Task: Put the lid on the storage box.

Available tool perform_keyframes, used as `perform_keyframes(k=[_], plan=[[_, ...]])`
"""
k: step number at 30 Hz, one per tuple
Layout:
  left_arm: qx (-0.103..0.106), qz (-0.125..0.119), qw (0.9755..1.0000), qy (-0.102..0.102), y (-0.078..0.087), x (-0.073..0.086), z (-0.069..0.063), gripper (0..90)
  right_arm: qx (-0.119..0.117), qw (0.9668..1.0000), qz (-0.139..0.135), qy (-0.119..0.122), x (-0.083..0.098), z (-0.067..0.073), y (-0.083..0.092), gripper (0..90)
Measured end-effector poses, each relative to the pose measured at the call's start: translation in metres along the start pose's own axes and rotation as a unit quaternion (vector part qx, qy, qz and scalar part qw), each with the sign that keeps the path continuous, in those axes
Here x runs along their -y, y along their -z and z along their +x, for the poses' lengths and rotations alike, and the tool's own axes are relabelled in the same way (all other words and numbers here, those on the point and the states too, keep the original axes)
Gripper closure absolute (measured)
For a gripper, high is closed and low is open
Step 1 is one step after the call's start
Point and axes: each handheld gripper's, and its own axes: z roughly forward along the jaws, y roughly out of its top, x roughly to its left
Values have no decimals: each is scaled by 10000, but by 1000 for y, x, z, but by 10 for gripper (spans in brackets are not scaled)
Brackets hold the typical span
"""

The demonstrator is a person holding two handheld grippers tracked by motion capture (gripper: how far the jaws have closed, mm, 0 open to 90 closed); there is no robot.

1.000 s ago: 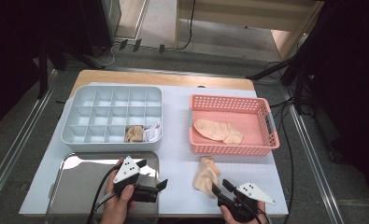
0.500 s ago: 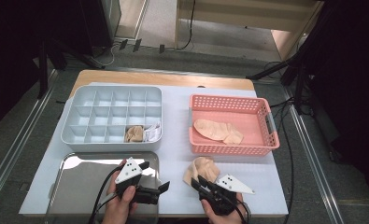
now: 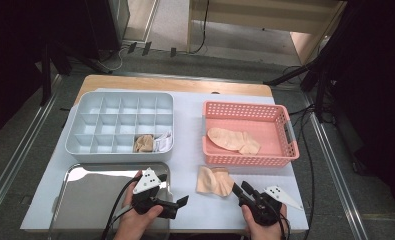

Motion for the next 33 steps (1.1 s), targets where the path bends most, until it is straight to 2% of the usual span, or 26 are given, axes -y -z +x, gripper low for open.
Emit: perform_keyframes(k=[1, 2, 4, 6, 10, 11, 13, 14, 15, 17, 18, 19, 20, 21, 22, 24, 27, 29, 33], plan=[[23, 45, 10000, -19, -4, -1, -4, 0, 25, 9998, 183, 4, 2, 0, -7, 565], [23, 45, 10000, -19, -4, -1, -4, 0, 25, 9998, 183, 4, 2, 0, -7, 565], [-87, 164, 9997, -179, -9, -2, -10, 3, 153, 9995, 269, 13, 4, 2, -15, 537], [-136, 224, 9994, -239, -12, -1, -12, 6, 138, 9997, 216, 5, 4, 4, -16, 524], [-148, 214, 9995, -179, -11, -1, -11, 7, 79, 9998, 192, -49, 4, 8, -18, 458], [-206, 152, 9996, -142, -9, -1, -9, 56, 48, 9995, 254, -157, 4, 14, -23, 399], [-232, 137, 9996, -111, -9, -1, -8, 65, 37, 9995, 291, -149, 4, 17, -26, 378], [-237, 141, 9996, -106, -8, 0, -7, 65, 42, 9993, 368, -69, 4, 23, -30, 354], [-245, 129, 9996, -91, -7, 0, -7, 65, 103, 9989, 438, 114, 5, 29, -35, 351], [-249, 128, 9996, -91, -6, 1, -6, 65, 224, 9972, 568, 428, 7, 37, -43, 380], [-255, 111, 9996, -83, -5, 1, -5, 65, 551, 9934, 634, 784, 11, 43, -48, 493], [-255, 111, 9996, -83, -5, 1, -5, 65, 551, 9934, 634, 784, 11, 43, -48, 493], [-259, 104, 9996, -64, -4, 1, -4, 65, 776, 9895, 678, 1014, 12, 45, -47, 648], [-271, 113, 9995, -76, -4, 1, -4, 65, 687, 9900, 697, 1011, 11, 43, -46, 721], [-271, 113, 9995, -76, -4, 1, -4, 65, 687, 9900, 697, 1011, 11, 43, -46, 721], [-252, 131, 9996, -66, -5, 3, -4, 65, 456, 9924, 709, 897, 10, 36, -42, 836], [-249, 165, 9995, -82, -6, 4, -6, 65, 367, 9921, 711, 964, 9, 34, -38, 844], [-209, 161, 9996, -104, -6, 4, -7, 65, 242, 9921, 689, 1023, 7, 32, -26, 845], [-209, 147, 9996, -76, -6, 4, -7, 65, 271, 9908, 701, 1126, 8, 27, -13, 847]])
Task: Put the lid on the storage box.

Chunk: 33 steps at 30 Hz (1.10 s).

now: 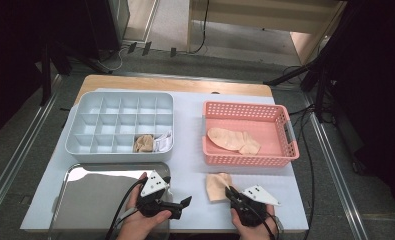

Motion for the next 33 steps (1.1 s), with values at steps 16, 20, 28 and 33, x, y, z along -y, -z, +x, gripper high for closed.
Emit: perform_keyframes(k=[16, 20, 28, 33], plan=[[-74, -71, 9999, 107, 6, -1, 7, 140, -221, 9986, -363, -302, 5, -13, 11, 826], [-113, -56, 9998, 161, 6, -1, 8, 145, -285, 9983, -430, -280, 2, -8, 14, 872], [-175, -74, 9992, 339, 7, -3, 8, 269, -556, 9956, -732, -195, -8, 15, 13, 870], [-70, -81, 9992, 392, 6, -3, 9, 284, -1060, 9913, -767, -151, -16, 36, 0, 759]])
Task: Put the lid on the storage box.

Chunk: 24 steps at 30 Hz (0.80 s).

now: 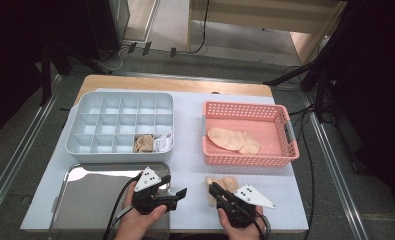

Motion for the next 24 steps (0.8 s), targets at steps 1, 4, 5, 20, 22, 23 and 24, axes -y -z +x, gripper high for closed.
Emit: perform_keyframes(k=[1, 4, 5, 20, 22, 23, 24], plan=[[9, 19, 10000, 6, -1, 0, 1, 284, -162, 9998, -44, 60, 0, 2, -2, 709], [52, 44, 10000, 59, -2, 1, 1, 289, -240, 9995, -222, 21, -3, 1, 6, 661], [68, 69, 9999, 67, -4, 1, 2, 289, -240, 9995, -222, 21, -3, 1, 6, 661], [-332, 582, 9976, -181, -27, 3, -11, 490, 1132, 9909, 299, -662, 20, -73, 45, 617], [-414, 659, 9967, -237, -30, 2, -12, 568, 1223, 9886, 570, -665, 24, -73, 35, 620], [-461, 877, 9947, -259, -34, 2, -13, 606, 1235, 9883, 608, -660, 25, -72, 34, 645], [-473, 894, 9946, -238, -36, 3, -13, 653, 1264, 9880, 639, -618, 26, -70, 32, 679]])
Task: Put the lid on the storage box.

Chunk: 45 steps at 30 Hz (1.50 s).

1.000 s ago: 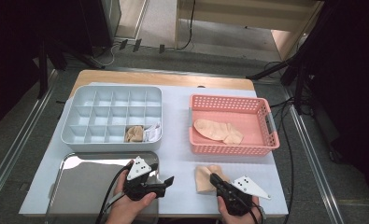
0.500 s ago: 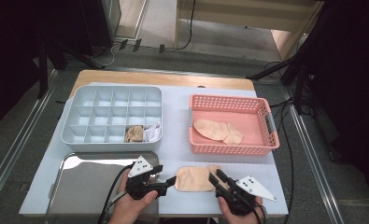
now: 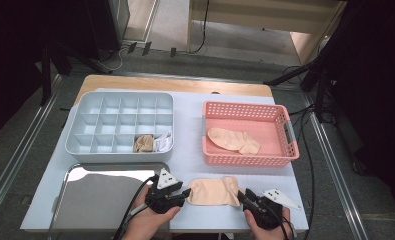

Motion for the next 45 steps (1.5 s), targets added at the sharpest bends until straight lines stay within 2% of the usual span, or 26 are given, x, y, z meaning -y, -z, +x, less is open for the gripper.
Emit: perform_keyframes(k=[1, 2, 4, 5, 6, 7, 8, 9, 12, 16, 22, 25, 27, 31, 34, 42, 45], plan=[[0, 0, 10000, 0, 0, 0, 0, 678, 32, 10000, 23, 63, 0, 1, 0, 723], [4, 7, 10000, -7, 0, 0, 0, 678, 32, 10000, 23, 63, 0, 1, 0, 723], [33, 61, 10000, -65, 1, -1, 0, 745, 21, 9999, 107, 114, -1, 2, 0, 850], [67, 57, 9999, -91, 2, -1, 0, 787, -23, 9998, 109, 138, -1, 2, 0, 864], [38, 35, 9999, -104, 2, -1, 0, 874, -6, 9998, 74, 167, -3, 2, 1, 868], [55, 36, 9999, -117, 2, -1, 1, 898, -15, 9999, 25, 152, -4, 1, 2, 869], [95, 12, 9999, -80, 2, -1, 3, 898, -15, 9999, 25, 152, -4, 1, 2, 869], [153, 11, 9999, -35, 2, -1, 4, 900, -54, 9998, -113, 138, -7, -1, 5, 869], [220, -30, 9997, -58, 5, -2, 6, 900, -83, 9994, -270, 183, -9, -5, 10, 869], [284, -70, 9996, -34, 7, -2, 9, 900, -4, 9994, -306, 149, -12, -12, 11, 875], [258, -123, 9996, 42, 8, -2, 15, 900, 25, 9994, -338, 115, -16, -17, 13, 881], [404, -129, 9991, 48, 7, -2, 13, 900, 80, 9995, -301, 100, -16, -19, 12, 880], [520, -248, 9983, -60, 5, -2, 8, 869, 74, 9991, -404, 78, -17, -20, 12, 880], [432, -310, 9985, -126, 5, -3, 6, 891, 152, 9983, -561, 23, -21, -24, 14, 879], [298, -382, 9988, -97, 4, -6, 8, 900, 200, 9984, -535, -21, -20, -28, 10, 878], [322, -494, 9982, -63, 5, -8, 10, 900, 236, 9984, -507, 65, -18, -26, 5, 868], [303, -528, 9981, -77, 6, -8, 11, 900, 246, 9984, -511, 28, -17, -28, 5, 860]])
